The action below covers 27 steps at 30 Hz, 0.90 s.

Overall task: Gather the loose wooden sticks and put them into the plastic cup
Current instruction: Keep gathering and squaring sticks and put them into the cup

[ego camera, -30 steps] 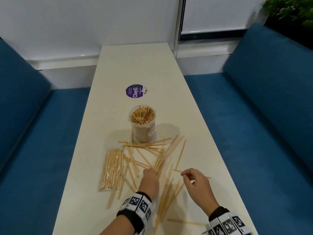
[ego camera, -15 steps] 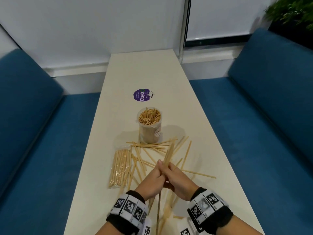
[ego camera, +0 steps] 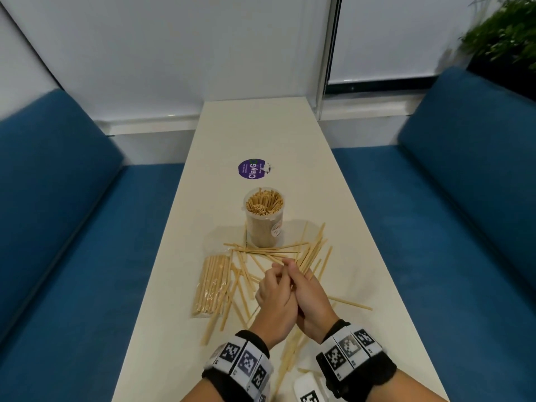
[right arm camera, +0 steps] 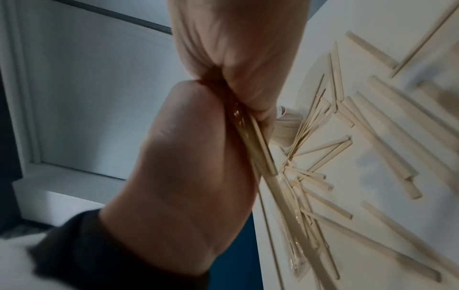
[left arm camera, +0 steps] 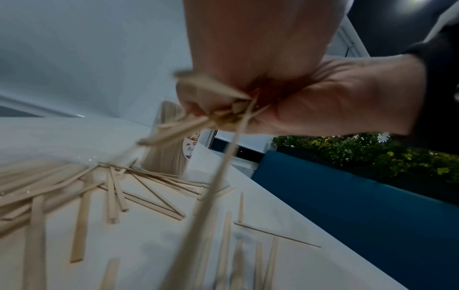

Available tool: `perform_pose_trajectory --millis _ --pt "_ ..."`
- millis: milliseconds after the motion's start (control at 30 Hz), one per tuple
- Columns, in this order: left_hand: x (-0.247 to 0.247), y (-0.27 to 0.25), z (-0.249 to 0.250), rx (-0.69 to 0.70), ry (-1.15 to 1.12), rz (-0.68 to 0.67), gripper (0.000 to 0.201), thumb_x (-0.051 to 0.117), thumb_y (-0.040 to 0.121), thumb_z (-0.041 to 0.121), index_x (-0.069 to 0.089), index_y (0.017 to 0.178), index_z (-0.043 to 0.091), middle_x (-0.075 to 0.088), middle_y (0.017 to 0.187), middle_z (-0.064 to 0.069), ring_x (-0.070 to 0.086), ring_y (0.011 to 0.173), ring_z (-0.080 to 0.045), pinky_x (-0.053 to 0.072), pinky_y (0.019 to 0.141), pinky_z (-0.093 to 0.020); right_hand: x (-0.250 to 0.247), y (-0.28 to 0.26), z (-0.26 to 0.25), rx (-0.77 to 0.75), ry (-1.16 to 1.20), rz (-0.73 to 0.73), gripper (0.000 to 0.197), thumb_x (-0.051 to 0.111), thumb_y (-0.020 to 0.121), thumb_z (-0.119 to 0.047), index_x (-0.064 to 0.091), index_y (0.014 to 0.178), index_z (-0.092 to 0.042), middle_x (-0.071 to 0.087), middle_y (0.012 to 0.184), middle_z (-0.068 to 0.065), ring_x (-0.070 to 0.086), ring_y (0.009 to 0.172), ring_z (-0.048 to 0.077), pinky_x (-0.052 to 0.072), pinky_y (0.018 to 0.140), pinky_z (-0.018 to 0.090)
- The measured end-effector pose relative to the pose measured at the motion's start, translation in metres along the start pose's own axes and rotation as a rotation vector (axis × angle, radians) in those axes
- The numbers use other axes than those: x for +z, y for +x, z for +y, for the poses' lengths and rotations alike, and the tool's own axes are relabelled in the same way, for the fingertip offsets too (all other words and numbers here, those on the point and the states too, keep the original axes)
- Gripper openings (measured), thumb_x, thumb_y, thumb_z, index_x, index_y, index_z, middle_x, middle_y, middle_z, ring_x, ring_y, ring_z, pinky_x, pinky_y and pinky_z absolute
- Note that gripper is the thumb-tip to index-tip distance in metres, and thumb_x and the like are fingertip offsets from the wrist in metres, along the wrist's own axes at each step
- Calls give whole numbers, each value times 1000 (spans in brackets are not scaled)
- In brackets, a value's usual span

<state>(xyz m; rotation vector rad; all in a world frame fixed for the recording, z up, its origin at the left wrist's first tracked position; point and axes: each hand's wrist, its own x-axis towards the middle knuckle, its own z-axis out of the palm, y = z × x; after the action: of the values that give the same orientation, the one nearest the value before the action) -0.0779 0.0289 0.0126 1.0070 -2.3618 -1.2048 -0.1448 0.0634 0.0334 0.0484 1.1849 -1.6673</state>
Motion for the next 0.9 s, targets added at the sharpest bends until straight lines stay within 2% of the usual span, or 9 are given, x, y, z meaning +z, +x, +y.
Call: perform_pose_trajectory --millis 100,167,233,333,467,667,733,833,900 --pt "-2 -1 2 -45 -103 -7 54 28 96 35 15 148 28 27 128 3 25 122 -11 21 109 -26 2 -3 -3 -71 -45 -29 32 42 100 -24 62 107 0 71 95 12 72 75 16 54 52 23" --pt "-7 0 2 -88 -266 17 75 33 80 32 3 149 31 21 130 9 20 124 0 18 115 -33 2 -2 -2 -120 -84 -6 34 40 101 -24 60 103 4 72 78 10 72 70 17 54 53 25" --pt "-15 2 3 -131 -451 29 83 40 72 27 3 146 35 16 134 16 20 128 2 23 116 -38 1 1 0 -166 -84 67 29 41 100 -24 52 101 2 64 66 5 67 62 16 52 54 27" --pt "-30 1 10 -125 -521 36 68 48 85 26 18 146 29 16 137 15 18 133 -5 20 110 -27 3 5 -2 -261 -87 156 19 39 100 -25 45 98 -6 39 60 0 41 49 10 41 48 22" --pt "-41 -4 4 -260 -670 82 34 34 100 23 48 131 24 47 132 7 39 123 -6 26 100 -24 12 3 -17 -396 -64 163 21 39 100 -30 44 89 -12 29 58 -2 28 44 7 30 44 21" --pt "-39 -7 -14 -779 -1294 -48 50 33 95 28 75 81 6 70 96 -12 56 111 -31 41 92 -37 29 -6 -32 -576 -64 1 33 46 87 -42 41 82 -10 31 46 -7 27 40 8 28 40 21" --pt "-40 -5 -9 -772 -1447 -101 50 34 91 24 75 78 0 70 97 -19 62 102 -33 45 95 -39 33 -10 -29 -603 -126 -56 36 49 83 -44 42 79 -9 33 44 -5 30 39 10 30 41 23" --pt "-43 -3 2 -729 -1484 -169 47 33 88 22 70 73 -2 67 70 -16 64 60 -25 51 65 -31 33 -14 -21 -620 -234 -92 32 52 83 -41 49 74 -11 46 46 -2 45 44 15 41 48 27" --pt "-46 -3 7 -735 -1503 -177 45 34 89 21 68 73 -4 63 66 -16 61 56 -25 45 67 -34 31 -15 -17 -607 -269 -97 28 59 79 -40 56 79 -12 56 54 0 58 54 18 52 61 33"
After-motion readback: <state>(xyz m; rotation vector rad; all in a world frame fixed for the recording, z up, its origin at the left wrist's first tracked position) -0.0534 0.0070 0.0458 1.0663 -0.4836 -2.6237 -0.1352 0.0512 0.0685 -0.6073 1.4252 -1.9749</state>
